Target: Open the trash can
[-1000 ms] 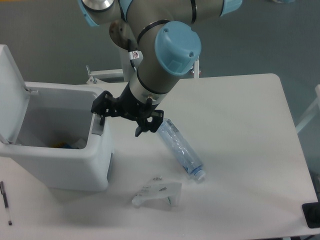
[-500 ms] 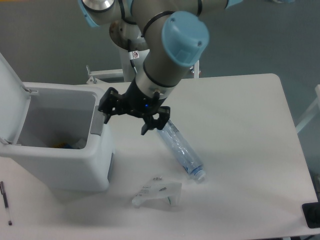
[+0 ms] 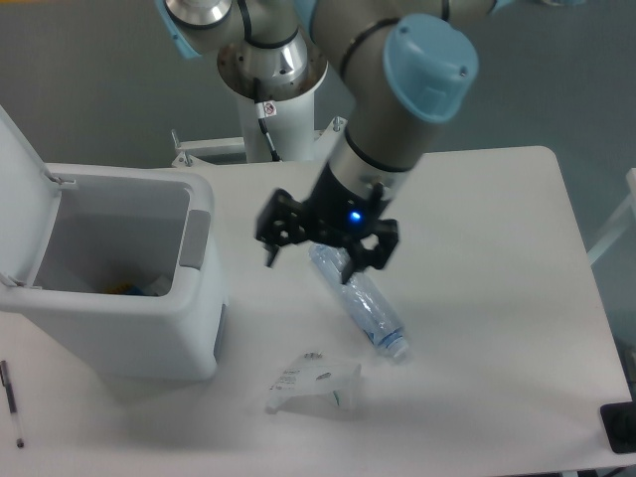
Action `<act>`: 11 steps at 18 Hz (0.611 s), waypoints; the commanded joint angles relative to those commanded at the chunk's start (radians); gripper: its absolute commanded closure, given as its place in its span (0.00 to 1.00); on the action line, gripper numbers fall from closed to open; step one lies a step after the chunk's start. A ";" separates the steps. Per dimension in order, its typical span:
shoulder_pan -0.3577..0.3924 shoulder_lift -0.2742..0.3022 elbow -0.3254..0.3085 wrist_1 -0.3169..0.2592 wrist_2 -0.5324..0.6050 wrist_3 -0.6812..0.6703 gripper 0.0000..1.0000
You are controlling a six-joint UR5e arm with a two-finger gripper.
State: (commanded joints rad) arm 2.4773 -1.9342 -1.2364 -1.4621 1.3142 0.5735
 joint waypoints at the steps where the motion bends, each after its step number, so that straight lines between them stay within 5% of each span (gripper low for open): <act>1: 0.011 -0.011 -0.003 0.018 0.029 0.046 0.00; 11: 0.146 -0.143 0.038 0.075 0.186 0.520 0.00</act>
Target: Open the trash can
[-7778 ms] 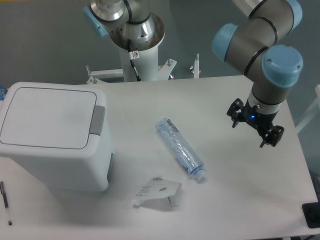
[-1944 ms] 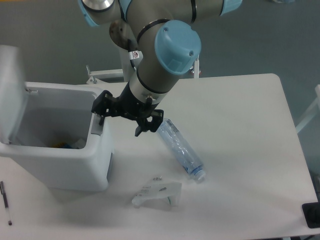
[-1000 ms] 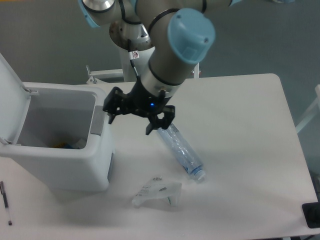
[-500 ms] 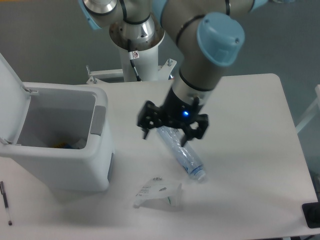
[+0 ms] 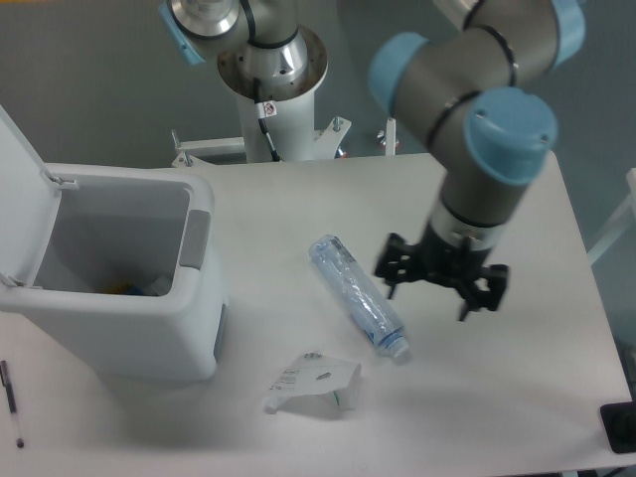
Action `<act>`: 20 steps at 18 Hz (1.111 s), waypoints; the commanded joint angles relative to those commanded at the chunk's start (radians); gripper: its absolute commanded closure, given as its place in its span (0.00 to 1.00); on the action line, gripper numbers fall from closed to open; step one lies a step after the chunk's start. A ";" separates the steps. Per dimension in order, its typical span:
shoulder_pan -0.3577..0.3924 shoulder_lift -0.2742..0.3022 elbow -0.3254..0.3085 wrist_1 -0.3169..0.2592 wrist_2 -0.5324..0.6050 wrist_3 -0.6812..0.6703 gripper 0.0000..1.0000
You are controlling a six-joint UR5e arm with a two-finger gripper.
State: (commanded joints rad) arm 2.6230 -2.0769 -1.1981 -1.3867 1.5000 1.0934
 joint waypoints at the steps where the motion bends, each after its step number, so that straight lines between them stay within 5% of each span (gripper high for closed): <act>1: 0.006 -0.014 0.011 -0.002 0.026 0.032 0.00; 7: 0.017 -0.072 0.041 0.136 0.045 0.112 0.00; 13: 0.057 -0.068 0.035 0.129 0.060 0.325 0.00; 20: 0.065 -0.043 -0.035 0.141 0.054 0.347 0.00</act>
